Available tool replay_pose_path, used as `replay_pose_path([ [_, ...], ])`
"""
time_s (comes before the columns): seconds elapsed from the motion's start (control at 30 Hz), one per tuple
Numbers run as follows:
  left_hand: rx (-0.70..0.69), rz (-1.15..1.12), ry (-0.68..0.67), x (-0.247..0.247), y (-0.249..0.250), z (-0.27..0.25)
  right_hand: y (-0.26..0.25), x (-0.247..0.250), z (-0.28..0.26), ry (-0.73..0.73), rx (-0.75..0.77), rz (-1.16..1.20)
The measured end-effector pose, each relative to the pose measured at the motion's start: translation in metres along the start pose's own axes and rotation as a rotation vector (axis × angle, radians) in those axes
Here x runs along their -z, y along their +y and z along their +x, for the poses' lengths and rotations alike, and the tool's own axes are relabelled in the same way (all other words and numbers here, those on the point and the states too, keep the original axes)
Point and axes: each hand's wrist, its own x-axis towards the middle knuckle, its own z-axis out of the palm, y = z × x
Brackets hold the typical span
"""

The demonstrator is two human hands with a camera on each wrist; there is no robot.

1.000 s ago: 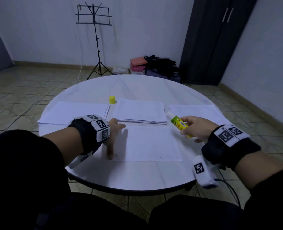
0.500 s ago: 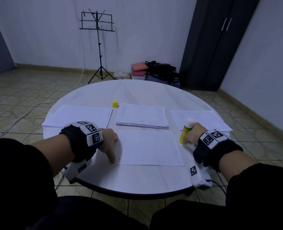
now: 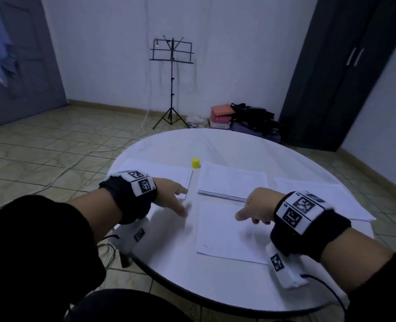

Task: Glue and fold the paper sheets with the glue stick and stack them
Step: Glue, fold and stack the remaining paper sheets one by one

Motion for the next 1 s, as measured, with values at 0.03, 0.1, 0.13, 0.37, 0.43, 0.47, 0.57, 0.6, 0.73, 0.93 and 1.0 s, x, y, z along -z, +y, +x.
replay_pose_path([
  [0.03,0.032,0.011,0.01,0.005,-0.011,0.002,-0.014,0.001,0.008,0.001,0.029,-0.024],
  [0.1,0.118,0.042,0.036,0.016,-0.037,0.01,-0.045,0.002,0.032,0.018,0.068,-0.094],
  [0.13,0.163,0.064,0.051,0.019,-0.048,0.014,-0.056,0.001,0.042,0.024,0.083,-0.139],
  [0.37,0.343,0.21,0.045,0.026,-0.119,0.051,-0.129,-0.002,0.111,0.064,0.179,-0.265],
  [0.43,0.332,0.231,0.019,0.026,-0.129,0.061,-0.146,-0.009,0.141,0.048,0.174,-0.33],
  [0.47,0.325,0.239,0.018,0.028,-0.13,0.064,-0.153,-0.011,0.153,0.041,0.185,-0.326],
  [0.57,0.3,0.255,0.027,0.033,-0.131,0.07,-0.168,-0.012,0.163,0.058,0.235,-0.377],
  [0.6,0.302,0.241,0.03,0.034,-0.134,0.072,-0.171,-0.011,0.163,0.076,0.233,-0.408],
  [0.73,0.307,0.204,0.059,0.033,-0.145,0.081,-0.171,-0.005,0.171,0.064,0.23,-0.49],
  [0.93,0.37,0.202,0.043,0.039,-0.147,0.094,-0.173,0.001,0.175,-0.015,0.274,-0.521],
  [1.0,0.377,0.202,0.04,0.041,-0.148,0.098,-0.171,0.0,0.176,-0.02,0.268,-0.511],
])
